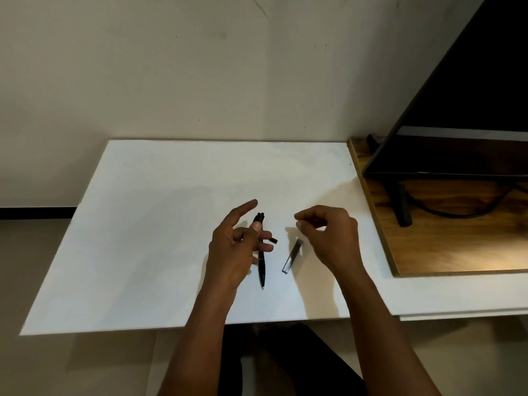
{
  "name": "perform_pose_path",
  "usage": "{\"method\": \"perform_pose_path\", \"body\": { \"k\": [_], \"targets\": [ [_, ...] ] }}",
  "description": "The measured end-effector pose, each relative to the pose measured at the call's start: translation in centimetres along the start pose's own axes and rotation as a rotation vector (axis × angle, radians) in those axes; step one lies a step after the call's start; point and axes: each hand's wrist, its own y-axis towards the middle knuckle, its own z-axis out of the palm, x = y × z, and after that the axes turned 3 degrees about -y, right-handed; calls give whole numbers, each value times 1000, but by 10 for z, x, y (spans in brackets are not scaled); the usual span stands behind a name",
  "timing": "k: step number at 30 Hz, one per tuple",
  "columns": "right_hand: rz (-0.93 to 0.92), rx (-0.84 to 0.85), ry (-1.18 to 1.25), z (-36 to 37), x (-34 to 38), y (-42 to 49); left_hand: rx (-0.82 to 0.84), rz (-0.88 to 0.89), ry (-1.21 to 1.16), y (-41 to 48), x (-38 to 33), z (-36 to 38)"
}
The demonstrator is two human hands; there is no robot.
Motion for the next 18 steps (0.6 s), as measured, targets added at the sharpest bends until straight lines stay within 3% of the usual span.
{"method": "perform_pose_path", "body": {
  "k": [6, 12, 18],
  "targets": [
    [-14, 24, -156, 5, 1, -2, -13, 12, 1, 0, 0, -2],
    [-121, 285, -179, 11, 15, -8, -44, 15, 49, -1, 1, -1],
    [-170, 313, -334, 21, 21, -15, -21, 32, 80, -2, -1, 1]
  ]
}}
